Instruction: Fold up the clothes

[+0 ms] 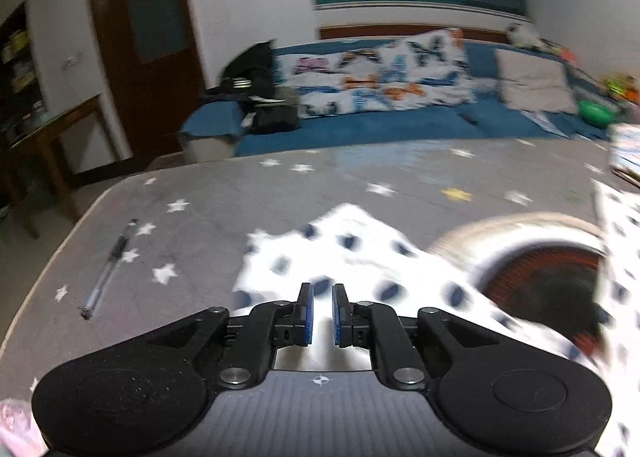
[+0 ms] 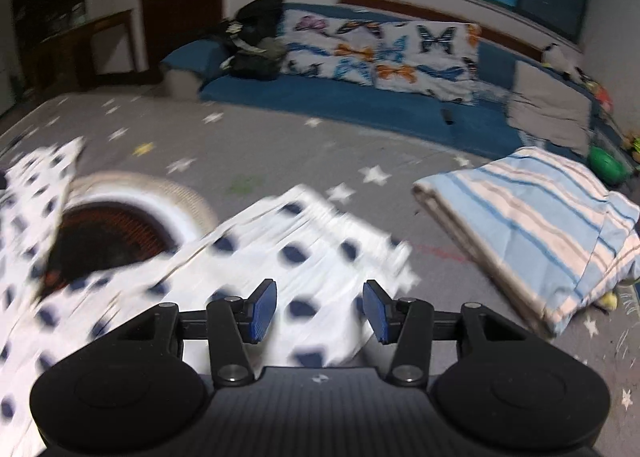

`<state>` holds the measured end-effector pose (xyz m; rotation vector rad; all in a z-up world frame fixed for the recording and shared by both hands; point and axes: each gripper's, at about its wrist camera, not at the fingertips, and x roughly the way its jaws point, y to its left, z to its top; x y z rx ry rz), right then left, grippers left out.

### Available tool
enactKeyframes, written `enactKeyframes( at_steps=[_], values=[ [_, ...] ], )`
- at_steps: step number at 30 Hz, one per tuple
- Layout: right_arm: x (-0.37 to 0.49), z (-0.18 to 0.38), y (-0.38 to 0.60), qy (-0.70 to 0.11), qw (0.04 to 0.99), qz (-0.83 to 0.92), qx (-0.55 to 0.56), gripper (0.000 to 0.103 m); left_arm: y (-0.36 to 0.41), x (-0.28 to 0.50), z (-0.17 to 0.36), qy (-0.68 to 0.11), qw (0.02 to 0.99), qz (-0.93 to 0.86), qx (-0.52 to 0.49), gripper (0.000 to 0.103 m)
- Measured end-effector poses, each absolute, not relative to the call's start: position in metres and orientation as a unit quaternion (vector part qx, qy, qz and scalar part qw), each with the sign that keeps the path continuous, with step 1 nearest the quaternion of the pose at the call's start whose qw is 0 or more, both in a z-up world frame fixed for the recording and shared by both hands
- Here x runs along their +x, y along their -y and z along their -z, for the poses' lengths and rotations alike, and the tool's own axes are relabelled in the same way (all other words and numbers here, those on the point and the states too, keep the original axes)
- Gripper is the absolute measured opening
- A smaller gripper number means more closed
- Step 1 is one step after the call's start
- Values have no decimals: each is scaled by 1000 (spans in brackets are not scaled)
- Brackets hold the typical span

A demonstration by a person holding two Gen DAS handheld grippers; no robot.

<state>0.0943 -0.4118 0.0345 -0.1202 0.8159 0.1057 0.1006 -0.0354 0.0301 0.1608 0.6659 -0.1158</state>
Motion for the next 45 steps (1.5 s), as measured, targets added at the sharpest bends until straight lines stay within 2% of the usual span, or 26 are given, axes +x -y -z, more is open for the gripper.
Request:
enactKeyframes(
  at_steps=[8, 20, 26, 29, 30, 31, 33, 37, 41, 43, 45],
  values=[
    [21, -32, 376, -412, 899, -133, -60, 37, 62, 15, -27, -359, 917, 166, 51, 10],
    [-41, -21, 362, -417, 892, -141, -106, 36, 63, -69, -6, -361, 904, 218, 70, 10],
    [-65, -35, 367, -401, 900, -133, -106, 36, 41, -85, -14, -361, 911, 197, 32, 11],
    [-83, -45, 361, -391, 901, -163, -87, 37, 31, -98, -17, -369, 909, 191, -1, 14],
    [-89, -48, 357, -388, 901, -175, -83, 37, 29, -103, -18, -371, 909, 192, -8, 21],
    [-94, -50, 353, -385, 900, -184, -84, 37, 28, -108, -19, -372, 908, 191, -15, 32],
    [-106, -53, 339, -378, 897, -211, -91, 37, 27, -119, -22, -373, 907, 193, -27, 40],
    [-119, -44, 315, -381, 885, -241, -117, 37, 32, -132, -24, -376, 903, 202, -39, 40],
    [-128, -30, 305, -391, 877, -238, -147, 37, 38, -140, -18, -384, 900, 203, -33, 36],
    [-132, -27, 308, -397, 875, -233, -147, 37, 41, -142, -15, -387, 899, 204, -26, 17],
    [-138, -25, 314, -398, 877, -228, -145, 37, 40, -143, -13, -390, 898, 204, -25, 9]
  ],
)
